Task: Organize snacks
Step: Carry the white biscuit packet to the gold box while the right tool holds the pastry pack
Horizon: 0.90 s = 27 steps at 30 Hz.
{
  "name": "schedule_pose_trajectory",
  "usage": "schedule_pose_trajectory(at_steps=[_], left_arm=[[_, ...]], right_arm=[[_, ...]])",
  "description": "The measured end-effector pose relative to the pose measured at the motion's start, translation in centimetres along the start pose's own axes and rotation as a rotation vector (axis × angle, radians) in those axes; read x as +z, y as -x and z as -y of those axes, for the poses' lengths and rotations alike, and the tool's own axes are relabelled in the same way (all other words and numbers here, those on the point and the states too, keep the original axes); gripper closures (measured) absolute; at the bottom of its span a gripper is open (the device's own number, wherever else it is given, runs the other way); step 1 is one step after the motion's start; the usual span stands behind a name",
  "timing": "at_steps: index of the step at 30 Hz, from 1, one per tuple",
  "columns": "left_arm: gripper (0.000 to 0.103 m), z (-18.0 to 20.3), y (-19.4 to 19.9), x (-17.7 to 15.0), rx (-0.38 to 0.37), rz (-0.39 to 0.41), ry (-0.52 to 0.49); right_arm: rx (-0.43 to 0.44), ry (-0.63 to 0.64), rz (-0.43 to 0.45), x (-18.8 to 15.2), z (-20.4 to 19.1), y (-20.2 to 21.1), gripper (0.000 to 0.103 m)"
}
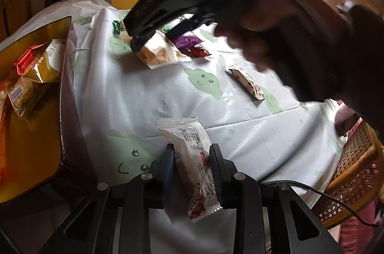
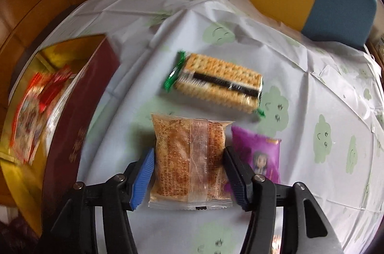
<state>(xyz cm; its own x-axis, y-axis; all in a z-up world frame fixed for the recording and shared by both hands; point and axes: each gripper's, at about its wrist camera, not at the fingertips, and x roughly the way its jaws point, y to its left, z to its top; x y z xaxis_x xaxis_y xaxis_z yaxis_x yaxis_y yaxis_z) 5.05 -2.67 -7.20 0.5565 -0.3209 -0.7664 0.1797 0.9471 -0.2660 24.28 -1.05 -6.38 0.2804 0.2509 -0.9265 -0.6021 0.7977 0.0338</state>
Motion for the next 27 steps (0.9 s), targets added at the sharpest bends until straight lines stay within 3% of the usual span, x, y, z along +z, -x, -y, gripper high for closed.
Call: schedule_pose_trajectory(at_steps=[6, 12, 15, 18, 27], left_arm=[[0.072, 0.2, 0.0, -0.1, 0.011, 0.002, -0.009], [0.072, 0.6, -0.2, -0.1, 0.03, 0.004, -0.021], [0.072, 0.7, -0.3, 0.0, 0.042, 0.003, -0.026], [0.072, 1.0, -0.5, 0.0, 0.056, 0.0, -0.036], [0.076, 1.0, 0.0, 0.6, 0.057, -0.025, -0.057]], right_arm=[[0.115, 0.013, -0.038, -4.2, 0.3, 2.8, 0.045], [0.054, -0.04, -0.092, -9.4, 3.3, 3.8, 0.045], [0.057, -0.095, -0.063, -11.2, 4.6, 4.3, 0.044], [0.08, -0.133, -0.03, -12.2, 5.4, 4.4, 0.043], [0.031, -0.066, -0.075, -11.9, 4.4, 3.2, 0.041]])
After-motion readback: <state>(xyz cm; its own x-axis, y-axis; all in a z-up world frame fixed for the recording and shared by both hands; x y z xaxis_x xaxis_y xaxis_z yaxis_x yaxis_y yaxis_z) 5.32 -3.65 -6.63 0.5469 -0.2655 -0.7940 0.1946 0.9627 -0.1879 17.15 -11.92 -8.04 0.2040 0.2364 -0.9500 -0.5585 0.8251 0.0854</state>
